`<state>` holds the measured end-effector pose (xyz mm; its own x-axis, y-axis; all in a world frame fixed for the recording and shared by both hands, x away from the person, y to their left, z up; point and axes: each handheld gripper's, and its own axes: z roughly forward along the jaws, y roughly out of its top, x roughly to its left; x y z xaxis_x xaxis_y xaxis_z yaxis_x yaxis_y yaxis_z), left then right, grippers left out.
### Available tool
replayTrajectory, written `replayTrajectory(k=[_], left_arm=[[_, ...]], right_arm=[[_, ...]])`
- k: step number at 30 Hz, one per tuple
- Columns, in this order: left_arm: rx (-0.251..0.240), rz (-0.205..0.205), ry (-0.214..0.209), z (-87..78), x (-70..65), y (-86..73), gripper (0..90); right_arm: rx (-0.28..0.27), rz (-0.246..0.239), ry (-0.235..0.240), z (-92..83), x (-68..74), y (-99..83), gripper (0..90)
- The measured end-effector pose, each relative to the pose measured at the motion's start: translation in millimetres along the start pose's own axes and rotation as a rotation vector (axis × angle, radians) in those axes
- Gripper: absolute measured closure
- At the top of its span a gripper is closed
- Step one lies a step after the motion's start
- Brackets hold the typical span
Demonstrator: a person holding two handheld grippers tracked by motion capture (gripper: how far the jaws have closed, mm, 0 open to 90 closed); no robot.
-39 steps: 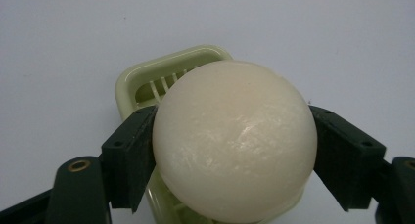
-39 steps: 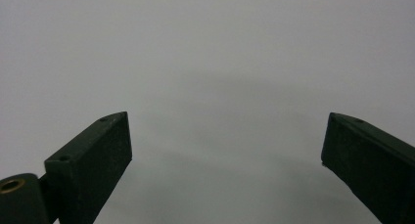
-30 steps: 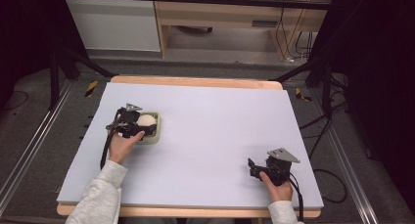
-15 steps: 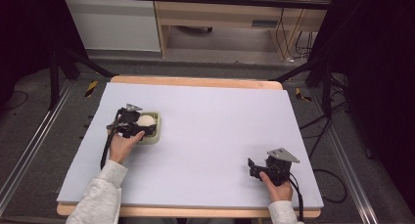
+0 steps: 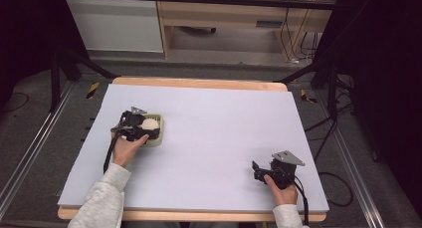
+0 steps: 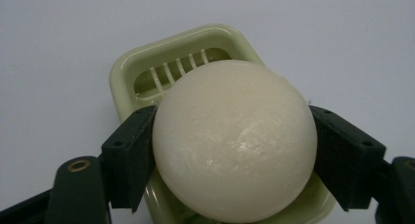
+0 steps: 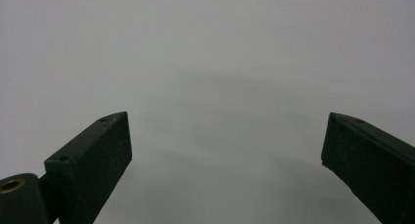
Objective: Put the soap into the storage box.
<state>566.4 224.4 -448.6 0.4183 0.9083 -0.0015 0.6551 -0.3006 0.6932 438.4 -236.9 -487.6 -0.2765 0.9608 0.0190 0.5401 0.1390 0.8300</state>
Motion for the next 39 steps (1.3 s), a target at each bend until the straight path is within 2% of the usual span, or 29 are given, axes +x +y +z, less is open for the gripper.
replayTrajectory(k=[12,15,22,26,27,32,34,35,39], left_arm=[[-0.002,0.008,0.012,0.4,-1.3,-0.3,23.6],[-0.027,-0.010,0.005,-3.1,0.2,0.1,22.9],[-0.043,-0.002,0.018,-9.0,-1.2,0.7,20.7],[-0.063,-0.007,0.009,-16.0,-2.3,1.2,20.6],[-0.083,-0.018,0.000,-20.8,-3.3,1.4,20.6],[-0.113,-0.028,-0.030,-28.9,-6.9,-0.3,21.0],[-0.117,-0.017,-0.043,-30.9,-11.0,-2.2,21.5],[-0.121,0.002,-0.048,-32.2,-16.5,-5.0,22.0],[-0.138,0.026,-0.051,-36.4,-23.0,-10.4,23.2]], right_arm=[[-0.001,-0.003,-0.001,-0.2,0.4,0.0,5.0],[0.000,-0.002,0.000,-0.3,0.6,0.0,5.0],[-0.002,-0.001,-0.004,-0.1,0.3,-0.1,5.0],[-0.002,0.000,-0.004,-0.1,0.2,0.0,5.0],[-0.004,0.000,-0.004,-0.5,0.2,-0.1,5.0],[-0.005,0.001,-0.005,-0.5,-0.1,-0.1,5.0],[-0.005,0.003,-0.005,-0.5,0.0,-0.1,5.0],[-0.006,0.000,-0.005,-0.8,0.0,-0.2,5.0],[-0.008,-0.002,-0.005,-1.0,0.2,-0.3,5.0]])
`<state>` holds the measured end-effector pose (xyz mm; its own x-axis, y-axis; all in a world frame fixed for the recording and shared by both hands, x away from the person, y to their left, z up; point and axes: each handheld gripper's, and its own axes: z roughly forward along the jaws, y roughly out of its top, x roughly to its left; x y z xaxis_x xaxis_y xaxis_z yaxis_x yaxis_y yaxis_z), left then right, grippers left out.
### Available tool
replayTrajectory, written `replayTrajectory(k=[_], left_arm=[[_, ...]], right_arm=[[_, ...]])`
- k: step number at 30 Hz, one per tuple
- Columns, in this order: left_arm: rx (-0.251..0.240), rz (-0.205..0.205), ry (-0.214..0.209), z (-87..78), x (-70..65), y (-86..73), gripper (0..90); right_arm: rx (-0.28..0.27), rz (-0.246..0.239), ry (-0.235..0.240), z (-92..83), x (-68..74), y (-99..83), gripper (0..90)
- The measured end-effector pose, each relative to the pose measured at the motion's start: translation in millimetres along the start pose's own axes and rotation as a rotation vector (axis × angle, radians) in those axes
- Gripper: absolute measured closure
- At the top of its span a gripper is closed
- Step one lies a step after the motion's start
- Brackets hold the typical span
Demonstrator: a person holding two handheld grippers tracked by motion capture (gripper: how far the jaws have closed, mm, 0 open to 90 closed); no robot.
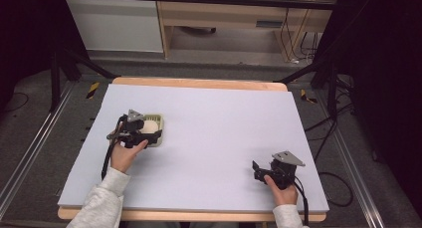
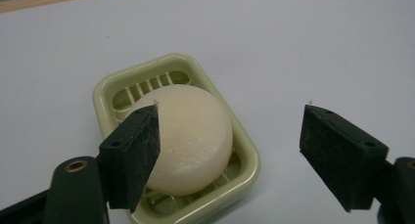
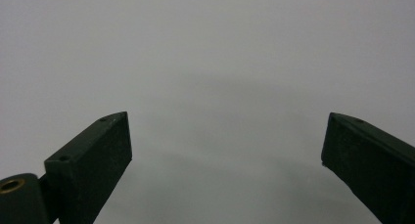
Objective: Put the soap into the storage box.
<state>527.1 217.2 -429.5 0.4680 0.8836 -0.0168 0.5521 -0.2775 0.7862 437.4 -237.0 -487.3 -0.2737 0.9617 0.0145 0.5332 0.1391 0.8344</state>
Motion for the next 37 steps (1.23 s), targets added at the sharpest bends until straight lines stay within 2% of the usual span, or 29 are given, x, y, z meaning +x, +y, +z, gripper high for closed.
replayTrajectory(k=[3,8,11,19,20,22,26,37], left_arm=[[-0.027,-0.010,-0.018,-8.8,-2.3,-4.6,24.4],[-0.053,-0.020,-0.012,-17.4,-1.6,-13.2,25.8],[-0.055,-0.021,-0.013,-21.3,-0.3,-17.5,25.9],[-0.067,-0.037,0.007,-38.1,9.8,-42.7,25.0],[-0.066,-0.042,0.007,-41.3,12.4,-49.0,24.4],[-0.063,-0.034,0.016,-43.1,13.7,-52.1,23.9],[-0.054,-0.052,0.025,-46.5,20.1,-65.2,21.9],[-0.020,-0.074,0.054,-49.6,31.3,-83.3,19.8]], right_arm=[[0.000,0.003,0.003,-0.3,0.0,0.0,5.0],[-0.005,0.001,0.002,-0.6,-0.2,-0.2,4.9],[-0.009,0.000,0.000,-0.8,0.1,-0.3,4.9],[-0.010,0.002,0.002,-1.0,-0.2,-0.3,4.7],[-0.011,0.002,0.001,-0.8,-0.2,-0.3,4.7],[-0.010,0.002,0.002,-0.8,-0.1,-0.3,4.7],[-0.011,0.000,-0.001,-0.9,0.1,-0.3,4.7],[-0.007,0.001,-0.002,-0.7,0.1,-0.2,4.7]])
